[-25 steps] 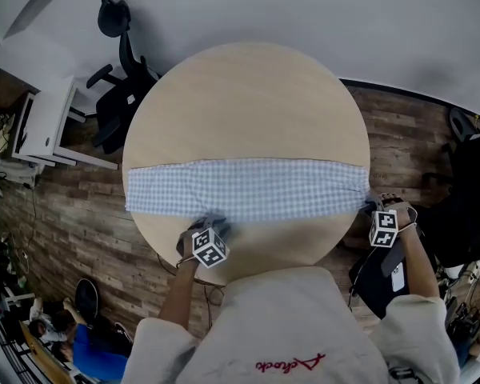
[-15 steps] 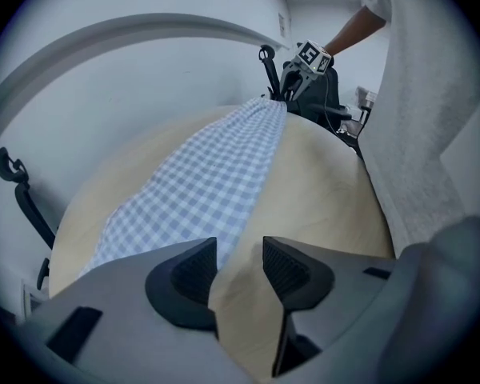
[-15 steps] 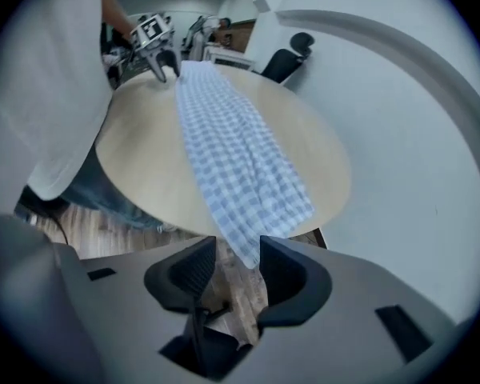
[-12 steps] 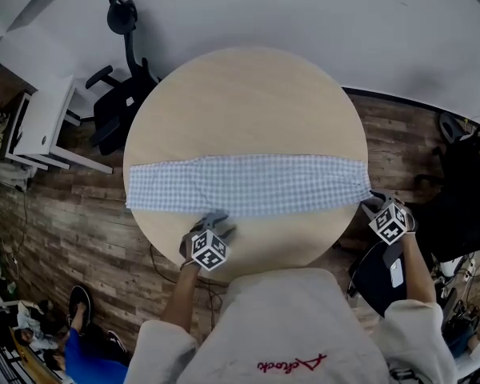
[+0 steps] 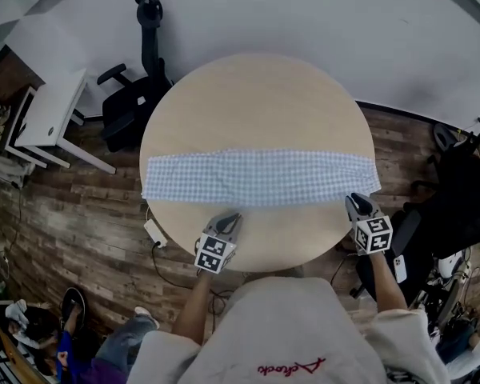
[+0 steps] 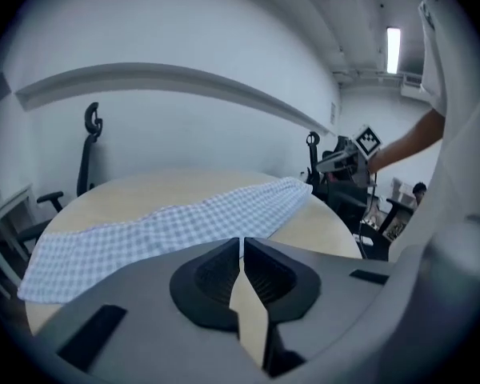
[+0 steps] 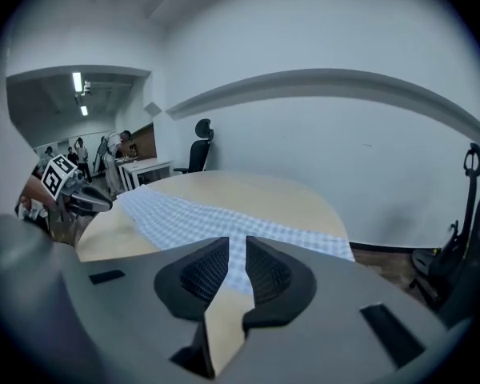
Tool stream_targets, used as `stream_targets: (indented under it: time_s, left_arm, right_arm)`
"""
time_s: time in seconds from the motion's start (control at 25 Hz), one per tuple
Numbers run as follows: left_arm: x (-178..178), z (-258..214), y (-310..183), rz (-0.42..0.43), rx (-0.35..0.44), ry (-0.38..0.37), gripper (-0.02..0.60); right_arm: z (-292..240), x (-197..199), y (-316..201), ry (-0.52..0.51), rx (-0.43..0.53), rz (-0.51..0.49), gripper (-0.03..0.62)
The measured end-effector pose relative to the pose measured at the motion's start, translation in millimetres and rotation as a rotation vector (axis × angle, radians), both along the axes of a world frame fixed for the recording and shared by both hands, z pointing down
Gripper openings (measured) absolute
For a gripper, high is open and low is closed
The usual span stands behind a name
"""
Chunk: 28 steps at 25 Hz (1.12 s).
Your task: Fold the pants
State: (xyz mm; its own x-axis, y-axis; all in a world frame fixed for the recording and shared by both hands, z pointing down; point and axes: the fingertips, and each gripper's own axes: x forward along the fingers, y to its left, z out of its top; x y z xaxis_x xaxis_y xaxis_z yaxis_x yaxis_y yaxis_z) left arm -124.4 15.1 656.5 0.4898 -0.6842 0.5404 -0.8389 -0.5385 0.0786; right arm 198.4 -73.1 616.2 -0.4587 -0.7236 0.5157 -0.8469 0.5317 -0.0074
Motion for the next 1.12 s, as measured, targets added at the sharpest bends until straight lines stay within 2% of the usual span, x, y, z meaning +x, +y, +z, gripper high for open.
stream_targets:
  time_s: [0.2,0.36,0.48,0.68,0.92,1.12]
  left_arm:
    - [-8.6,-18.9,19.3,-0.065,0.026,0.215,0.037]
    - [10.9,-22.0,29.3,-0.044,0.041,0.28,0.037]
    - [32.8,-24.5,34.2,-0.02,0.039,0.311,0.037]
    - [73.1,-26.1,29.1,0.061,0.052,0.285,0.037]
    - [131.2,-29.5,-2.8,0.091,0.042,0.253,0.037]
    - [190.9,-33.1,-32.1,0.105,0.022,0.196,0.037]
  right_arm:
    - [-10.9,-32.3,41.5,-0.177,0.017,0.153,0.035]
    - [-13.3,-41.6,67.0,-0.206,0.028,0.201,0.029]
    - [-13.9,-26.5,83.4,-0.197,0.028,0.234,0.029]
    - [-10.1,15.0,88.1,-0.195,0.034,0.298,0.029]
    - [5.6,80.3,60.4,-0.263,0.026,0.359,0.029]
    - [32.3,135.6,26.3,-0.325,-0.022,0.378,0.031]
